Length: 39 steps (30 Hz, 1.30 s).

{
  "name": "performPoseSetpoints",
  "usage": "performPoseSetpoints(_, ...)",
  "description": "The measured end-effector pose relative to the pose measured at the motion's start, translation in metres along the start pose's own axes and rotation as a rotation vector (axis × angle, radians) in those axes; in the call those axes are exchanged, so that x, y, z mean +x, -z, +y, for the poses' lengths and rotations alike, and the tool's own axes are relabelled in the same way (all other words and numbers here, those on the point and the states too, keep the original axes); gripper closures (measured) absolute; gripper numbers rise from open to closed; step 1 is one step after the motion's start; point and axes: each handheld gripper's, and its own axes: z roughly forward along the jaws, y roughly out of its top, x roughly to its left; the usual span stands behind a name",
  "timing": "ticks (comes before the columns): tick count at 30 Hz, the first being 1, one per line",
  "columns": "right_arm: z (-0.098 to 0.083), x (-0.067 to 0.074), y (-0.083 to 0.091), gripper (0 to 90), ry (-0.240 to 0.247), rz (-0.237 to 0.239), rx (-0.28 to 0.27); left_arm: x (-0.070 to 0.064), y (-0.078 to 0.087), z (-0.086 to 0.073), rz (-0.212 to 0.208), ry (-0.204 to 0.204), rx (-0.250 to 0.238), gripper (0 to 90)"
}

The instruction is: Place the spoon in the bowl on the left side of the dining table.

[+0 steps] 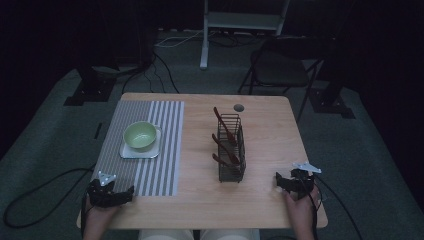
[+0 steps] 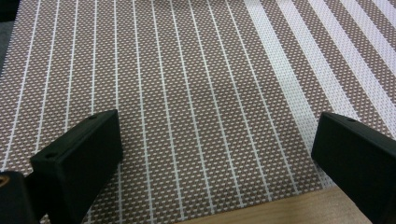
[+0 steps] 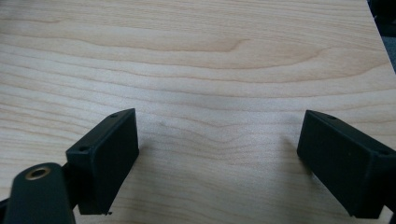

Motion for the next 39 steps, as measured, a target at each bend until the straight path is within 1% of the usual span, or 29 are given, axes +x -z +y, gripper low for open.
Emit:
performPoseSetpoints(2, 0.0, 0.0, 0.0, 11.9, 0.0, 0.0, 0.0, 0.0, 0.001, 0.0, -0.001, -0.009, 0.004, 2.2)
performPoseSetpoints(4, 0.0, 0.0, 0.0, 11.9, 0.0, 0.0, 0.0, 0.0, 0.002, 0.001, -0.026, -0.019, 0.013, 2.2)
performPoseSetpoints(5, 0.0, 0.0, 0.0, 11.9, 0.0, 0.0, 0.0, 0.0, 0.002, 0.001, -0.026, -0.019, 0.013, 2.2)
performPoseSetpoints(7, 0.0, 0.0, 0.0, 11.9, 0.0, 0.0, 0.0, -0.002, 0.002, 0.0, -0.034, -0.045, 0.023, 2.2)
performPoseSetpoints(9, 0.0, 0.0, 0.0, 11.9, 0.0, 0.0, 0.0, -0.002, 0.004, 0.0, -0.069, -0.032, 0.016, 2.2)
performPoseSetpoints(11, 0.0, 0.0, 0.0, 11.9, 0.0, 0.0, 0.0, -0.003, 0.006, 0.001, -0.059, -0.04, 0.005, 2.2)
performPoseSetpoints(17, 0.0, 0.0, 0.0, 11.9, 0.0, 0.0, 0.0, -0.005, 0.007, 0.002, -0.072, -0.05, 0.008, 2.2)
performPoseSetpoints(18, 0.0, 0.0, 0.0, 11.9, 0.0, 0.0, 0.0, -0.006, 0.007, 0.002, -0.068, -0.05, 0.006, 2.2)
performPoseSetpoints(20, 0.0, 0.0, 0.0, 11.9, 0.0, 0.0, 0.0, -0.007, 0.008, 0.002, -0.081, -0.048, 0.003, 2.2)
performPoseSetpoints(22, 0.0, 0.0, 0.0, 11.9, 0.0, 0.0, 0.0, -0.008, 0.009, 0.002, -0.078, -0.048, -0.002, 2.2)
performPoseSetpoints(25, 0.0, 0.0, 0.0, 11.9, 0.0, 0.0, 0.0, -0.011, 0.011, 0.003, -0.098, -0.06, -0.01, 2.2)
performPoseSetpoints(26, 0.0, 0.0, 0.0, 11.9, 0.0, 0.0, 0.0, -0.013, 0.011, 0.004, -0.089, -0.064, -0.009, 2.2)
performPoseSetpoints(29, 0.0, 0.0, 0.0, 11.9, 0.0, 0.0, 0.0, -0.015, 0.012, 0.004, -0.097, -0.069, -0.009, 2.4)
performPoseSetpoints(30, 0.0, 0.0, 0.0, 11.9, 0.0, 0.0, 0.0, -0.017, 0.013, 0.005, -0.105, -0.085, -0.009, 5.2)
performPoseSetpoints(31, 0.0, 0.0, 0.0, 11.9, 0.0, 0.0, 0.0, -0.018, 0.013, 0.005, -0.102, -0.086, -0.014, 5.1)
performPoseSetpoints(32, 0.0, 0.0, 0.0, 11.9, 0.0, 0.0, 0.0, -0.019, 0.014, 0.005, -0.108, -0.087, -0.018, 5.1)
performPoseSetpoints(35, 0.0, 0.0, 0.0, 11.9, 0.0, 0.0, 0.0, -0.02, 0.014, 0.006, -0.108, -0.091, -0.017, 5.1)
performPoseSetpoints(36, 0.0, 0.0, 0.0, 11.9, 0.0, 0.0, 0.0, -0.021, 0.015, 0.006, -0.122, -0.088, -0.023, 5.1)
performPoseSetpoints(39, 0.0, 0.0, 0.0, 11.9, 0.0, 0.0, 0.0, -0.022, 0.016, 0.007, -0.132, -0.086, -0.027, 5.1)
